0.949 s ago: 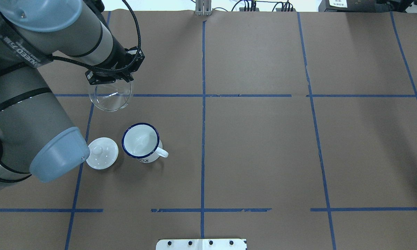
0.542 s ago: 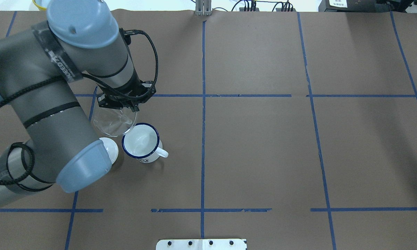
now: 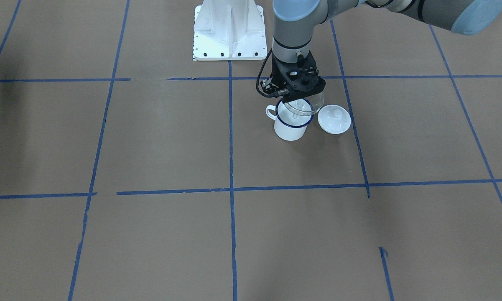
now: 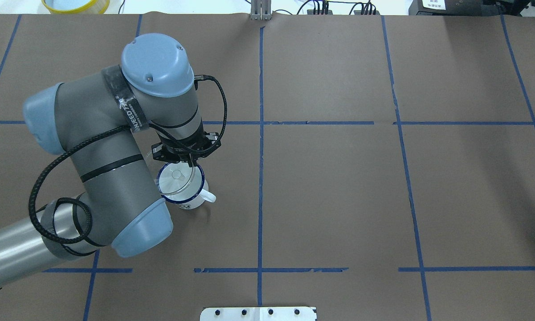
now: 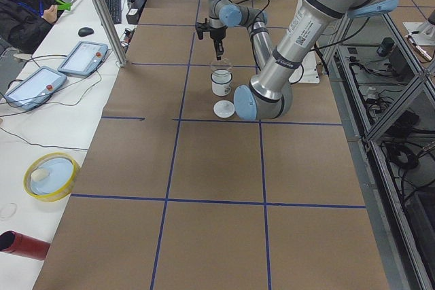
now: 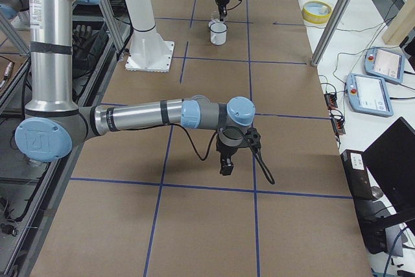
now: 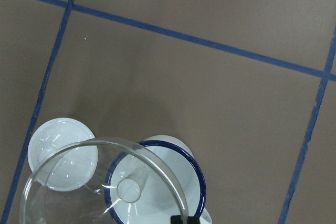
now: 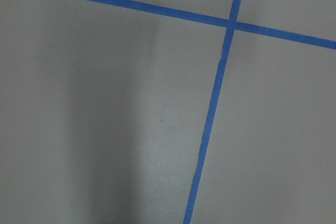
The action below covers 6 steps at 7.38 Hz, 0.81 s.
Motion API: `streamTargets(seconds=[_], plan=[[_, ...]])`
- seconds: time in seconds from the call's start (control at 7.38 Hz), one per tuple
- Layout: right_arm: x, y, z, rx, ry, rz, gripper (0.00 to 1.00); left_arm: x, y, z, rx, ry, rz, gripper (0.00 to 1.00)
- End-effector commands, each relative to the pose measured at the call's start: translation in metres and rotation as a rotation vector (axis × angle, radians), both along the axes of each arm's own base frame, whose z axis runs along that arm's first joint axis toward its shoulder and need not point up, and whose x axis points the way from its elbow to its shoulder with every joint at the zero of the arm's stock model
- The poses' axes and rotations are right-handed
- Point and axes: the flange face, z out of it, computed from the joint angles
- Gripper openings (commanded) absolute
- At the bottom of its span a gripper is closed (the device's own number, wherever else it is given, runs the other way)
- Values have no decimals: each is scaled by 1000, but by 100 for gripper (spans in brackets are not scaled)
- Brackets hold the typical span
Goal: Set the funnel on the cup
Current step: 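Lower the glass funnel spout-first into the mug's opening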
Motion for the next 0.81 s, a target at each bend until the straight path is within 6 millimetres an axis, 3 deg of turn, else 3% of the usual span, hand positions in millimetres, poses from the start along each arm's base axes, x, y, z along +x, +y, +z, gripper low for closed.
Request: streamTargets(seconds=[0.0, 0.27, 0.68], plan=[[0, 0, 0, 0, 0, 0, 100, 19, -3, 11, -2, -2, 11, 0], [0, 0, 0, 0, 0, 0, 100, 31, 10, 16, -2, -11, 36, 0], [0, 0, 0, 0, 0, 0, 100, 36, 14, 20, -4, -18, 46, 0]])
